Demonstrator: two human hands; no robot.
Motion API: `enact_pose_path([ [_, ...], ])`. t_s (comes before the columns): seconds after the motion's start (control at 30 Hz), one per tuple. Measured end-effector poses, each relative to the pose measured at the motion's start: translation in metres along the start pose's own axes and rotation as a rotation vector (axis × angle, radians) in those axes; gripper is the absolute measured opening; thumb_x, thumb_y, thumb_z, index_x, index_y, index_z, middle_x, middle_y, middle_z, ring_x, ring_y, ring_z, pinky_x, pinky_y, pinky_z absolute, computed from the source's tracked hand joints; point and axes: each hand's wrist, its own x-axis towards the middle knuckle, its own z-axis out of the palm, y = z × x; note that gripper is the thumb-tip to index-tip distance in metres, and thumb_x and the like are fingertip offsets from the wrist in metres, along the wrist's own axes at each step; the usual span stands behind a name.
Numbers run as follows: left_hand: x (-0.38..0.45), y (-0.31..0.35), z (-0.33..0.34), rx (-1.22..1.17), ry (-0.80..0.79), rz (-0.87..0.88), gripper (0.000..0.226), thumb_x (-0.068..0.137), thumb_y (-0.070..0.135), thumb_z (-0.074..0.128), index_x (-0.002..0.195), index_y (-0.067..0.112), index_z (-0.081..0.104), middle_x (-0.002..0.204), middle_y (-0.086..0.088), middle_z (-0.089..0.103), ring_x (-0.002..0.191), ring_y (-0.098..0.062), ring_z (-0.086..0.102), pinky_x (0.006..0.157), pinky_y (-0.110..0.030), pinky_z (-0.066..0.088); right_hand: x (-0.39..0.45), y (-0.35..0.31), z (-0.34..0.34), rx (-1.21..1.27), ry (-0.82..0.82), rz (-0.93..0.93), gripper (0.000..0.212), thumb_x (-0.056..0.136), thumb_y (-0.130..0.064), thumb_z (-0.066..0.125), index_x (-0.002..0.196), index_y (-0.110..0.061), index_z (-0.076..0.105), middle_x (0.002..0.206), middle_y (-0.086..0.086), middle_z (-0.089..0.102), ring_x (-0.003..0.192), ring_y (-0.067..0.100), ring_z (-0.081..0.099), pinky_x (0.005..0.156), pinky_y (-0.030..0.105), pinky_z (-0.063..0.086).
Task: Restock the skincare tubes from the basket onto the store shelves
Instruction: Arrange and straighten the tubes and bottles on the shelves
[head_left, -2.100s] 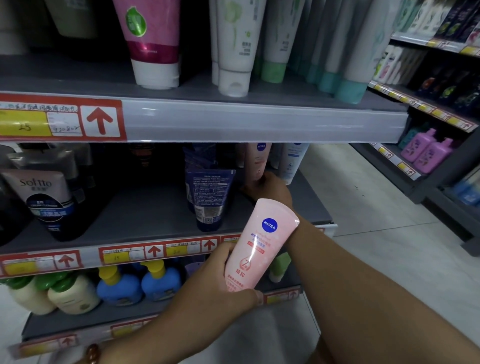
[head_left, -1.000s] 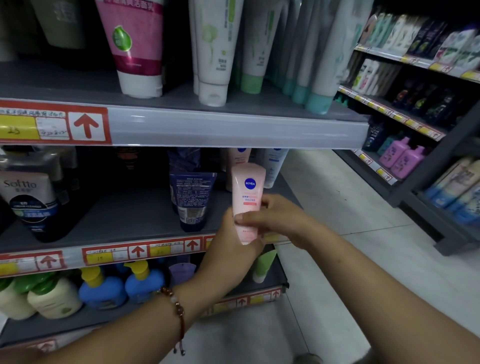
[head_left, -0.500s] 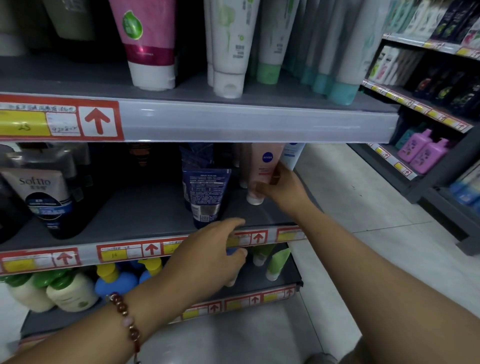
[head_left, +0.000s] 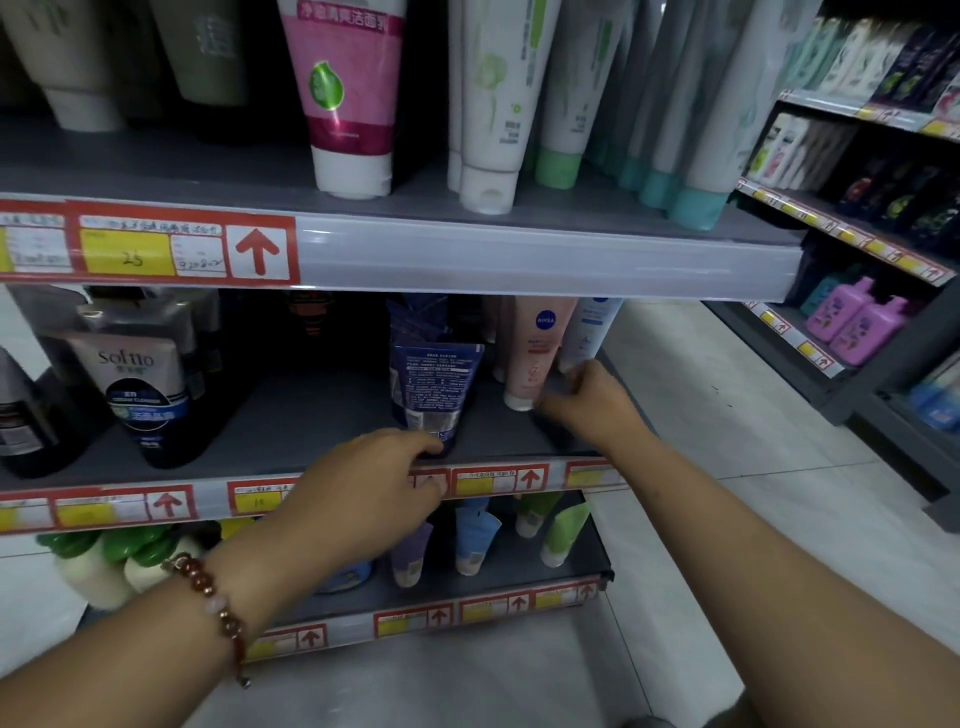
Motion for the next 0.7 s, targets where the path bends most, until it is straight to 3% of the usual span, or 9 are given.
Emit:
enact_pose_path([
  [0.07, 0.002, -0.010, -0.006, 0.038, 0.030, -0.029, 0.049, 0.086, 0.047, 0.058, 0.134, 0.040, 0.053, 0.133, 0.011, 0.058, 0.118, -0.014, 0.057, 0.094, -0.032, 0.048, -0.013, -0.002, -0.008, -0.173, -0.028, 0.039, 0.022, 0.081, -0.029, 0.069, 0.091, -0.012, 0.060, 0.089, 0.004, 0.061, 0.089, 0.024, 0.060, 0.068, 0.028, 0.041],
  [0.13, 0.003, -0.017, -0.010, 0.028, 0.077, -0.058, 0.043, 0.085, 0.049, 0.058, 0.127, 0.038, 0.058, 0.125, 0.010, 0.064, 0.111, -0.017, 0.061, 0.089, -0.033, 0.050, -0.026, -0.007, -0.009, -0.204, -0.070, 0.005, 0.017, 0.083, -0.029, 0.065, 0.077, -0.013, 0.063, 0.082, 0.005, 0.065, 0.084, 0.023, 0.063, 0.067, 0.029, 0.045],
  [0.2, 0.005, -0.019, -0.013, -0.009, 0.128, -0.094, 0.039, 0.085, 0.048, 0.059, 0.122, 0.035, 0.061, 0.120, 0.007, 0.067, 0.108, -0.020, 0.062, 0.085, -0.034, 0.052, -0.038, -0.017, -0.002, -0.093, -0.140, -0.074, 0.020, 0.085, -0.035, 0.066, 0.084, -0.015, 0.066, 0.083, 0.000, 0.065, 0.082, 0.017, 0.062, 0.067, 0.028, 0.046],
  [0.33, 0.008, -0.014, -0.009, -0.309, 0.119, -0.064, 0.049, 0.082, 0.042, 0.064, 0.130, 0.038, 0.053, 0.126, 0.009, 0.064, 0.113, -0.016, 0.061, 0.094, -0.036, 0.050, -0.052, -0.045, 0.033, 0.243, -0.221, -0.167, 0.045, 0.087, -0.038, 0.068, 0.126, -0.018, 0.057, 0.086, -0.004, 0.060, 0.078, 0.009, 0.060, 0.067, 0.020, 0.044],
  [0.47, 0.006, -0.013, 0.005, -0.570, 0.131, -0.030, 0.055, 0.076, 0.034, 0.070, 0.125, 0.045, 0.048, 0.116, 0.018, 0.066, 0.107, -0.002, 0.062, 0.098, -0.040, 0.051, -0.055, -0.062, 0.050, 0.472, -0.163, -0.223, 0.028, 0.086, -0.018, 0.073, 0.113, -0.010, 0.067, 0.078, -0.005, 0.064, 0.059, -0.007, 0.057, 0.058, 0.008, 0.043],
  [0.57, -0.004, -0.010, 0.015, -0.696, 0.248, 0.015, 0.065, 0.076, 0.021, 0.076, 0.129, 0.041, 0.044, 0.120, 0.015, 0.063, 0.105, 0.000, 0.063, 0.093, -0.034, 0.054, -0.067, -0.073, 0.052, 0.501, -0.133, -0.374, 0.031, 0.079, -0.014, 0.079, 0.108, -0.015, 0.069, 0.089, -0.003, 0.074, 0.079, 0.006, 0.069, 0.072, 0.021, 0.055],
  [0.7, -0.015, -0.019, 0.018, -0.807, 0.340, -0.048, 0.063, 0.075, 0.017, 0.078, 0.122, 0.037, 0.041, 0.107, 0.011, 0.065, 0.090, -0.002, 0.068, 0.070, -0.026, 0.057, -0.090, -0.097, 0.062, 0.403, -0.196, -0.435, 0.030, 0.070, -0.032, 0.085, 0.089, -0.017, 0.067, 0.079, 0.012, 0.071, 0.070, 0.020, 0.067, 0.066, 0.040, 0.055],
])
